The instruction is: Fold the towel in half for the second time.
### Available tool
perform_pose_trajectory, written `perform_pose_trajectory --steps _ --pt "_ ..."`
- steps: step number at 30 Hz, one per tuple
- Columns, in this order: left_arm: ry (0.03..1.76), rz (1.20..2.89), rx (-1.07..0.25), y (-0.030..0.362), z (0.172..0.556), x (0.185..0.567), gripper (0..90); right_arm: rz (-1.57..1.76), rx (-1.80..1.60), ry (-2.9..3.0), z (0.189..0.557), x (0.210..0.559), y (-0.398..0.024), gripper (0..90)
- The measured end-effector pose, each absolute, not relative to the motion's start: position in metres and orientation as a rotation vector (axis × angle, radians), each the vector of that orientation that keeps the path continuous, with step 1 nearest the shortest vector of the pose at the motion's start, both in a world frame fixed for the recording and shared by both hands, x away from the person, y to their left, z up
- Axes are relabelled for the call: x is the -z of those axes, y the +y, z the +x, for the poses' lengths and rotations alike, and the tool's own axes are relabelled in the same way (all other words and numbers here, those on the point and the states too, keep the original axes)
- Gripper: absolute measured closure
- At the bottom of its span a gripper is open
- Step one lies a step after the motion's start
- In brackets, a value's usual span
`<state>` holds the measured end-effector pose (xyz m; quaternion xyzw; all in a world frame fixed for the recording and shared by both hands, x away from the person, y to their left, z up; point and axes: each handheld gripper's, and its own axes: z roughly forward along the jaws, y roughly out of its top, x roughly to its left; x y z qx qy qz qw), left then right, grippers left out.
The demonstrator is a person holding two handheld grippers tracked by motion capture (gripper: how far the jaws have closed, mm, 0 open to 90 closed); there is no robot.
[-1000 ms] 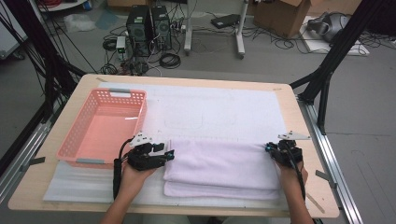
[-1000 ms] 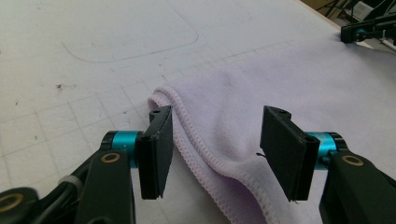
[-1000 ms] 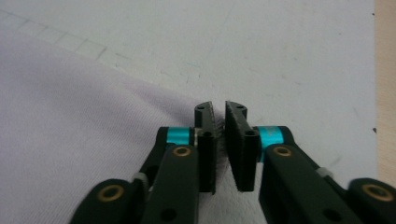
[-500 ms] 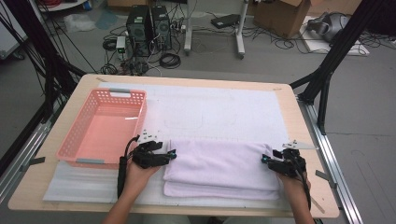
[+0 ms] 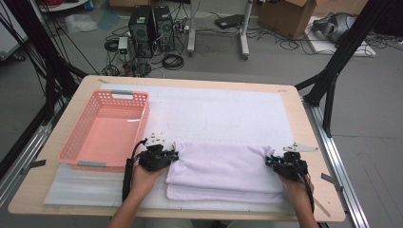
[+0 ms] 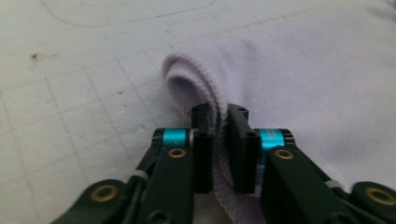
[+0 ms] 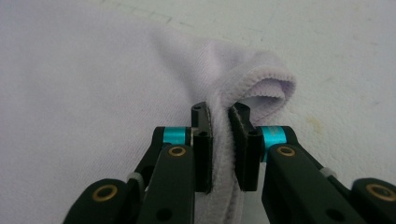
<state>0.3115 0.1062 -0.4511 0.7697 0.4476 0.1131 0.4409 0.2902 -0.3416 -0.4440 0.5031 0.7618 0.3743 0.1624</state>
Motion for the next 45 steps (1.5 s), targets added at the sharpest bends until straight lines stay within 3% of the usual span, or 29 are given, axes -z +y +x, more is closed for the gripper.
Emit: perform_pose_trajectory --steps 7,26,29,32,35,39,45 --pt "1.124 1.800 -0.300 0.110 0.323 0.437 83.3 1.434 -1.117 2.062 0.297 0.436 -0.346 82.6" --pt "1.184 1.774 -0.364 0.099 0.377 0.438 83.0 1.471 -1.075 2.008 0.356 0.427 -0.346 82.1" --pt "1.191 1.775 -0.363 0.098 0.374 0.438 76.5 1.492 -1.061 2.013 0.359 0.432 -0.346 80.7" --pt "1.211 1.763 -0.346 0.102 0.371 0.436 57.6 1.499 -1.055 2.007 0.358 0.431 -0.345 70.8" --pt "1.198 1.756 -0.341 0.104 0.365 0.433 51.4 1.508 -1.072 1.976 0.353 0.426 -0.349 65.1" --pt "1.169 1.797 -0.314 0.106 0.355 0.430 47.6 1.476 -1.102 1.953 0.342 0.416 -0.355 62.5" --pt "1.109 1.809 -0.335 0.107 0.335 0.431 48.9 1.415 -1.105 1.968 0.320 0.409 -0.364 62.8"
